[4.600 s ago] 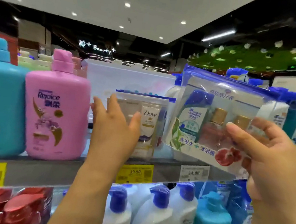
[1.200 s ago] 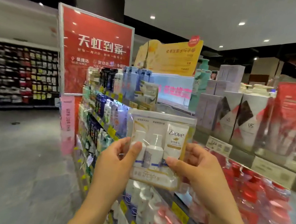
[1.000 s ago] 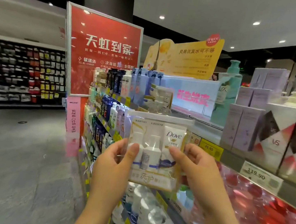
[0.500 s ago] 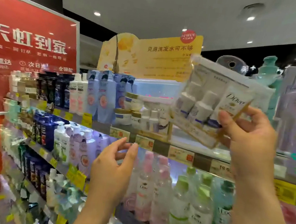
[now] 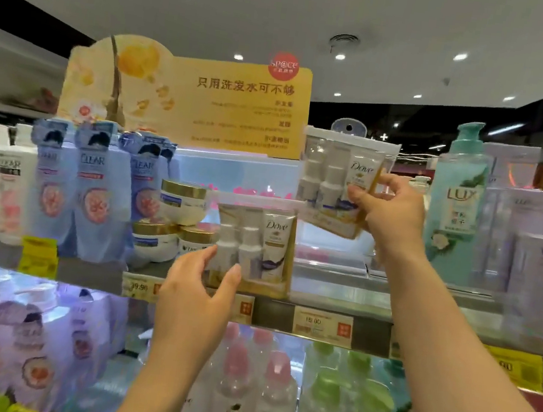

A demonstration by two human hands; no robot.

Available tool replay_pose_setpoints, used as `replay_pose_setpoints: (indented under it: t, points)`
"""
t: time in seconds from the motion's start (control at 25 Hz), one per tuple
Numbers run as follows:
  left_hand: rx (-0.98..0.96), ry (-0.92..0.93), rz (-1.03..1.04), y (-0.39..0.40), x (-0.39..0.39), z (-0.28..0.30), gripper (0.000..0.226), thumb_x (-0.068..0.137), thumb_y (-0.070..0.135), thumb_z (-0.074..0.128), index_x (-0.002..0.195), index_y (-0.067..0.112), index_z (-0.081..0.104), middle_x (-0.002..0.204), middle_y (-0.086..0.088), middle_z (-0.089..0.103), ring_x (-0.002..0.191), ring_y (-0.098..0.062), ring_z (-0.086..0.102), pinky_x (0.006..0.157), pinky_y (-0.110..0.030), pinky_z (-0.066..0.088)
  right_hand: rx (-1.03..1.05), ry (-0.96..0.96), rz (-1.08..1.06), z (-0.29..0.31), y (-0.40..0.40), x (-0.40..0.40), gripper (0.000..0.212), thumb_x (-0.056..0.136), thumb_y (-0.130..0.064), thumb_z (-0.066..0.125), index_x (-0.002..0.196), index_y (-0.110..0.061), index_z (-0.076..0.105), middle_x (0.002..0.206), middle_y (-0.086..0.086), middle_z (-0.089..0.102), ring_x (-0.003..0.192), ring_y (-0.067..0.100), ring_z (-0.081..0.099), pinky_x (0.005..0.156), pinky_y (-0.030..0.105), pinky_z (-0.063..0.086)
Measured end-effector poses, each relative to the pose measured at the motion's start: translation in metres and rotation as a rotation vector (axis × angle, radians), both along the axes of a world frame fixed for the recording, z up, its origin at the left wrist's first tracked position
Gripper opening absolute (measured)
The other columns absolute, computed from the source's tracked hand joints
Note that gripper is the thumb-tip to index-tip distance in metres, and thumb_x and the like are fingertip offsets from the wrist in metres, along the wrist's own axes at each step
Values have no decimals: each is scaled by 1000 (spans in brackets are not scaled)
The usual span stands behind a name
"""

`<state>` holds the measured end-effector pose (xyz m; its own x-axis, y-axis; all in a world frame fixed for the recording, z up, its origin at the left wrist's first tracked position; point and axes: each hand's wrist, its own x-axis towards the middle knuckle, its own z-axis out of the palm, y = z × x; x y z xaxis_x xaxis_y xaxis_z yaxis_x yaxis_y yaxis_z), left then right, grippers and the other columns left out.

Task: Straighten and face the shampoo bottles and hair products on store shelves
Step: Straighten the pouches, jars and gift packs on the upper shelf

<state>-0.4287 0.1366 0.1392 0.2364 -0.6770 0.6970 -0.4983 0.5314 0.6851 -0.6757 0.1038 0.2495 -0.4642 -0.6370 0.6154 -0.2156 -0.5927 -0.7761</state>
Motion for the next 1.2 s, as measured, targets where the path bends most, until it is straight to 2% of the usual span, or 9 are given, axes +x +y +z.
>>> replay_pose_setpoints:
  t: [0.12, 0.2, 0.32, 0.48, 0.64, 0.72, 1.04, 1.12, 1.2]
  points:
    - [-25, -30, 16, -22, 2, 6, 54, 87, 42, 65, 134, 20, 54, 134, 1, 54, 119, -15, 50, 97, -32, 42, 130, 65, 92, -1, -13, 5, 25, 85, -11, 79, 99, -26, 65, 94, 2, 79, 79, 15, 78, 68, 39, 64]
    - [-16, -34, 21, -36, 2, 8, 61, 85, 47, 66, 138, 20, 50, 139, 0, 51, 124, -17, 47, 98, -35, 40, 258, 106, 188, -7, -21, 12, 26, 87, -10, 77, 108, -18, 65, 95, 6, 80, 79, 17, 78, 62, 34, 63]
    - [44, -18, -19, -53, 2, 8, 77, 81, 55, 66, 145, 21, 41, 142, -2, 49, 126, -22, 48, 99, -41, 43, 372, 147, 260, -13, -21, 12, 22, 94, -15, 69, 115, -16, 65, 97, 7, 80, 87, 18, 78, 71, 32, 62]
    - [71, 17, -149, -70, 8, 9, 88, 76, 60, 69, 149, 24, 35, 139, 0, 54, 117, -17, 55, 95, -39, 47, 435, 272, 135, -18, -4, -4, 30, 95, -17, 69, 123, -27, 65, 101, 3, 80, 94, 20, 76, 79, 38, 63]
    - [106, -20, -212, -74, 13, 13, 89, 73, 65, 67, 148, 28, 35, 137, 2, 58, 118, -21, 57, 95, -42, 48, 470, 252, 77, -23, -10, 14, 23, 99, -2, 60, 117, -14, 68, 92, 6, 80, 84, 20, 78, 64, 27, 62]
    - [84, -39, -217, -74, 14, 13, 89, 72, 64, 67, 148, 28, 35, 135, 2, 60, 116, -22, 59, 94, -44, 49, 506, 259, 68, -20, -15, 20, 23, 99, -1, 58, 116, -13, 68, 91, 6, 80, 82, 19, 78, 63, 27, 62]
    - [101, -115, -242, -74, 17, 15, 99, 69, 70, 60, 151, 24, 31, 140, -5, 56, 123, -31, 55, 97, -52, 47, 567, 244, 147, -16, -29, 42, 31, 97, 2, 59, 123, -14, 67, 105, 9, 77, 89, 17, 77, 74, 30, 63]
    - [112, -64, -285, -81, 21, 13, 103, 63, 75, 58, 149, 25, 32, 136, -5, 59, 119, -29, 57, 98, -53, 47, 588, 253, 161, -16, -22, 43, 34, 97, 2, 59, 127, -14, 65, 110, 12, 76, 97, 20, 76, 77, 30, 62]
    - [110, 44, -386, -89, 24, 7, 104, 59, 75, 62, 147, 29, 31, 134, -4, 59, 116, -27, 58, 99, -55, 46, 560, 290, 69, -17, -4, 39, 36, 97, -2, 61, 132, -14, 62, 114, 12, 75, 104, 22, 74, 86, 33, 61]
